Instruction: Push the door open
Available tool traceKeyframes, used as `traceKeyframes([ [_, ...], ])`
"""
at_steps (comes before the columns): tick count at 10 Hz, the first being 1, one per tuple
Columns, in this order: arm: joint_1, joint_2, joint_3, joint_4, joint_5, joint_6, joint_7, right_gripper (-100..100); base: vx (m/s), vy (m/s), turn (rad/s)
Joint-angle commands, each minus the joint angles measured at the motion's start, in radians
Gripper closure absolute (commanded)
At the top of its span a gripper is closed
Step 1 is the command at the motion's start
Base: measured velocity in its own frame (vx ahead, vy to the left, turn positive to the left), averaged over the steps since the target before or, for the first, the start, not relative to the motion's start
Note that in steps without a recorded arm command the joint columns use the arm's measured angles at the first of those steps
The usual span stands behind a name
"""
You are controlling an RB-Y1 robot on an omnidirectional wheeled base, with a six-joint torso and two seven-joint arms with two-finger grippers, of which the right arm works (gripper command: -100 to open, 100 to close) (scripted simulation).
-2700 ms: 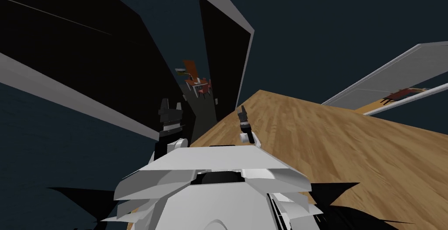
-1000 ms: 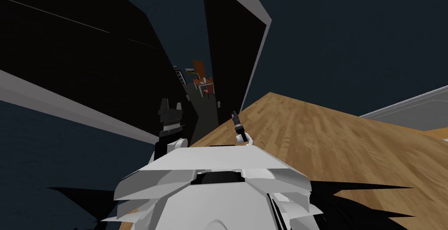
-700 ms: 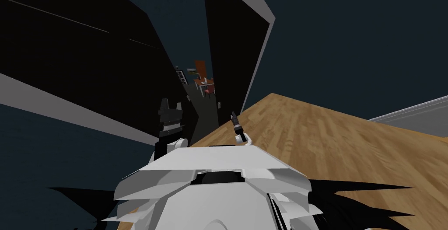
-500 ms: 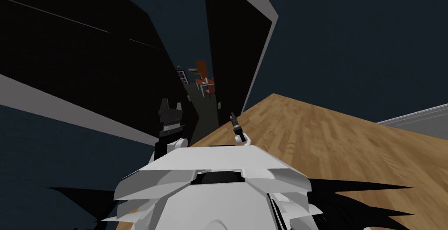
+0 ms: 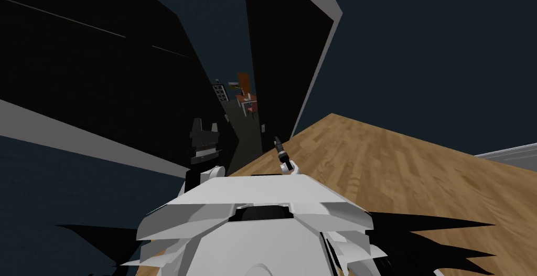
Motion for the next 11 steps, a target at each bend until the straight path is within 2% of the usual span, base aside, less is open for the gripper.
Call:
traceKeyframes([
  [1, -0.013, 0.004, 0.006, 0.036, 0.003, -0.004, -0.001, -100, 0.077, -0.043, 0.065],
  [4, -0.036, 0.016, 0.014, 0.099, 0.008, -0.010, 0.000, -100, 0.072, -0.049, 0.068],
  [5, -0.036, 0.016, 0.014, 0.099, 0.008, -0.010, 0.000, -100, 0.050, -0.035, 0.015],
  [7, -0.052, 0.024, 0.020, 0.140, 0.011, -0.014, 0.001, -100, 0.052, -0.038, 0.046],
  [8, -0.066, 0.032, 0.025, 0.178, 0.013, -0.017, 0.001, -100, 0.090, -0.063, 0.089],
  [11, -0.090, 0.048, 0.034, 0.243, 0.018, -0.023, 0.002, -100, 0.108, -0.072, 0.081],
])
